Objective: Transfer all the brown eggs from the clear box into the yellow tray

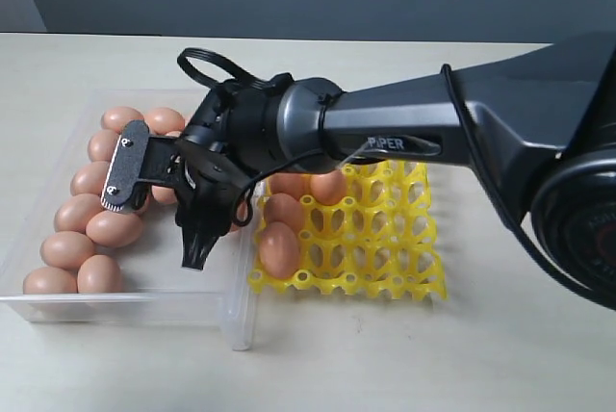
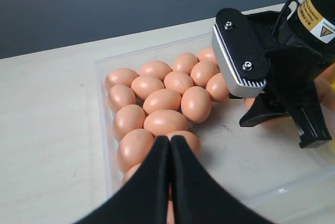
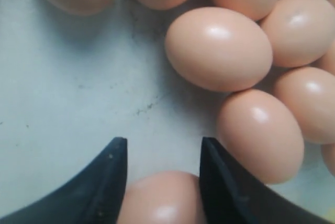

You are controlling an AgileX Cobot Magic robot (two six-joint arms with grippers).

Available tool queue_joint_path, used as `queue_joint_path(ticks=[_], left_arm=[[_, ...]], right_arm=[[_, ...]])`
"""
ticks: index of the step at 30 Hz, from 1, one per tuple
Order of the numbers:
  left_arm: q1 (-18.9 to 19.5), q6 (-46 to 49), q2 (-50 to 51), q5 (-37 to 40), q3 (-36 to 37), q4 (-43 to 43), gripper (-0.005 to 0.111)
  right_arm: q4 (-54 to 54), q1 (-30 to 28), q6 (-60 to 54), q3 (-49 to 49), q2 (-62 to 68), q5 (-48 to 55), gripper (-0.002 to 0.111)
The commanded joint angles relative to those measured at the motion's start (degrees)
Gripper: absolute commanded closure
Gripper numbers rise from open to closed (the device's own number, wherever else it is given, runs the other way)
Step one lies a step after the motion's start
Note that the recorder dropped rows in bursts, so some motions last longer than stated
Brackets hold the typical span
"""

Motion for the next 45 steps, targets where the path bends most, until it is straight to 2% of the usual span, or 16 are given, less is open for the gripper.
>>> queue_joint_path(ticks=[1, 18, 23, 25, 39, 45], left_arm=[[-0.07, -0.05, -0.28, -0.59, 0.23, 0.00, 0.106], [-0.07, -0.05, -0.28, -0.59, 0.23, 0.00, 0.106], [-0.07, -0.05, -0.28, -0.59, 0.23, 0.00, 0.106], [-0.07, -0.05, -0.28, -0.59, 0.23, 0.00, 0.106], [-0.07, -0.05, -0.28, -0.59, 0.23, 0.00, 0.106], [-0.07, -0.05, -0.28, -0.59, 0.23, 0.00, 0.106]], right_arm=[[1.31, -0.23, 0.30, -2.12, -0.73, 9.23, 0.065], [2.35, 0.81, -1.20, -2.38, -0.73, 12.69, 0.065], [1.72, 0.81, -1.29, -2.30, -0.62, 11.04, 0.048], [0.05, 0.81, -1.29, -2.30, -0.62, 10.82, 0.045], [0.02, 0.81, -1.00, -2.30, -0.48, 6.06, 0.045], [-0.11, 0.81, -1.00, -2.30, 2.54, 7.06, 0.045]])
